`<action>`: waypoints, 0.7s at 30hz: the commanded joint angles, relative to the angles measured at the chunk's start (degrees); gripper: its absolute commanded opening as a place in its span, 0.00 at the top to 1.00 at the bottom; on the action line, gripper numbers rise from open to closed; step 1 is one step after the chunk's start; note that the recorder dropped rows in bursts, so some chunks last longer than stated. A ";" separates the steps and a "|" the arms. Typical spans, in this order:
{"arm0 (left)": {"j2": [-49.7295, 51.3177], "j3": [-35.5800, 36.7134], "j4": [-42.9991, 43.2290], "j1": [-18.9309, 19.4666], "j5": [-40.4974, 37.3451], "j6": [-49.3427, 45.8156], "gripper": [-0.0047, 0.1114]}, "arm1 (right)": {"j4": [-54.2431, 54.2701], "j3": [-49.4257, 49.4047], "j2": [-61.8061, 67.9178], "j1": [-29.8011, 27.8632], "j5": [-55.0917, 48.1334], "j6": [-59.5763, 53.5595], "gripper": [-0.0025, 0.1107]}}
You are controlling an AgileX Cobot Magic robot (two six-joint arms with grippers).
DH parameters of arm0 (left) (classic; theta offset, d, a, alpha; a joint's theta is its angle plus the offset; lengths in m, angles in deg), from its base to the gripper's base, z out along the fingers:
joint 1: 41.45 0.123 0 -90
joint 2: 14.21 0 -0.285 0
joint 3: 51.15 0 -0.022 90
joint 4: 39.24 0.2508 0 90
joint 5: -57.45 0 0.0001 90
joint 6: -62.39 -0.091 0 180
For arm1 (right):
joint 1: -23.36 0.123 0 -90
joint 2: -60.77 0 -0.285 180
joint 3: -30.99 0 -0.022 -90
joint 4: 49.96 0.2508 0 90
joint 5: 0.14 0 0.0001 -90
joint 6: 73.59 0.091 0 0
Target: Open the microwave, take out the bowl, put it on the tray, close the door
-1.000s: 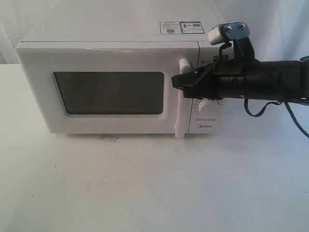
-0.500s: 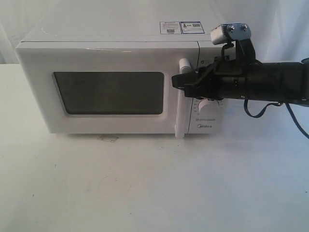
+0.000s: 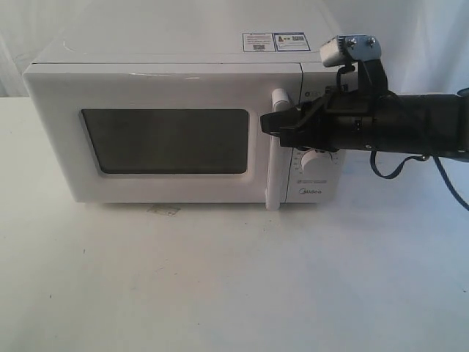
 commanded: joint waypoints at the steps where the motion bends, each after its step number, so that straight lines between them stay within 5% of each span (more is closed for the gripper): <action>1: -0.23 0.23 -0.16 0.13 -0.02 0.08 0.96 | -2.59 1.26 -0.03 2.10 -28.84 -1.52 0.98; 21: -0.23 0.23 -0.16 0.13 -0.02 0.08 0.96 | -2.59 -2.06 -2.99 2.10 -28.84 -3.05 0.98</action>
